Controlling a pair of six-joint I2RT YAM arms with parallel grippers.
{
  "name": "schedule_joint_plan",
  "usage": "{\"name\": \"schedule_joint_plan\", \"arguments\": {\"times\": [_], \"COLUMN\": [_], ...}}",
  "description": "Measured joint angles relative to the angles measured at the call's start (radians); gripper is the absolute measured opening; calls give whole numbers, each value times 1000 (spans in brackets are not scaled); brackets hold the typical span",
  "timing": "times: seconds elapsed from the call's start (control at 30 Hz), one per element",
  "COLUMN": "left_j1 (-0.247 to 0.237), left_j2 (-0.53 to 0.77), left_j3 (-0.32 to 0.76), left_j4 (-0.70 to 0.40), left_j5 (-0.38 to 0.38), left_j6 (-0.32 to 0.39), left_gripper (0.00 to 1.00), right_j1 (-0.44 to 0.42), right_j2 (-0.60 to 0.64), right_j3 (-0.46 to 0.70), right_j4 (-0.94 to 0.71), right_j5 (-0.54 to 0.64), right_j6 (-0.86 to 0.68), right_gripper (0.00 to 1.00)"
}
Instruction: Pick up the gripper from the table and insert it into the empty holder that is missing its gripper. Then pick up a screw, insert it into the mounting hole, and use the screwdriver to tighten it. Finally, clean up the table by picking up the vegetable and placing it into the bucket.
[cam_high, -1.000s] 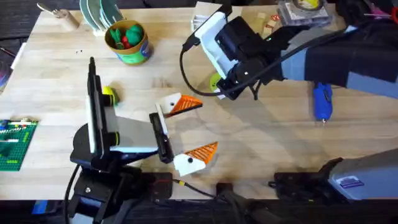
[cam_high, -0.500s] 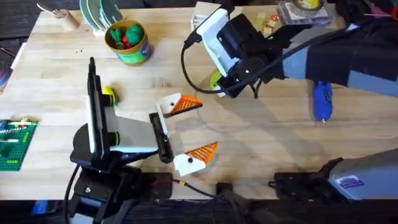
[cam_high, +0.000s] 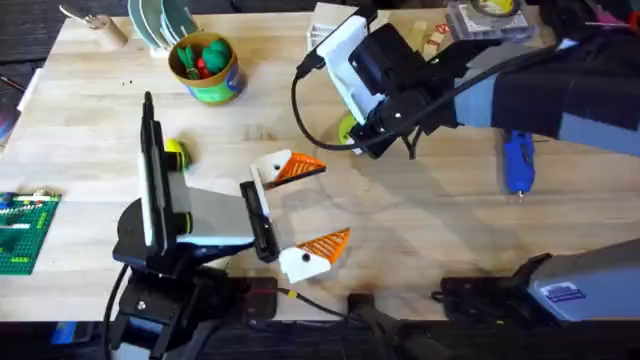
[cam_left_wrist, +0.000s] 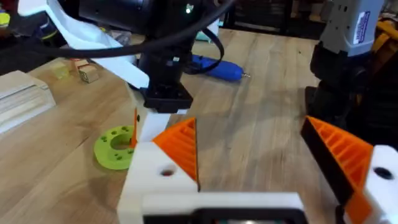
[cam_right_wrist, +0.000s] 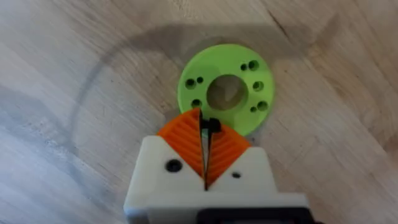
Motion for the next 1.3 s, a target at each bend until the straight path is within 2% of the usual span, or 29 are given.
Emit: {"name": "schedule_joint_plan", "arguments": {"times": [0.1,0.47,0.67,1.03,1.3], "left_j1": [0,0,0,0,0], "left_j2": [0,0,0,0,0], "left_j3": [0,0,0,0,0], "left_j4": [0,0,0,0,0], "left_j5": [0,0,0,0,0], "left_j6": [0,0,0,0,0], "left_gripper": [993,992,993,992,993], "right_j1": [0,-8,-37,-49,-26], "right_j2": [5,5,4,-76,-133], "right_j3": [1,2,35,245,441], "right_j4": [2,1,-67,-269,-399], "right_j5": [0,-4,-7,-33,-200], "right_j6": [0,0,0,0,2], "right_gripper": [9,7,7,7,7]}}
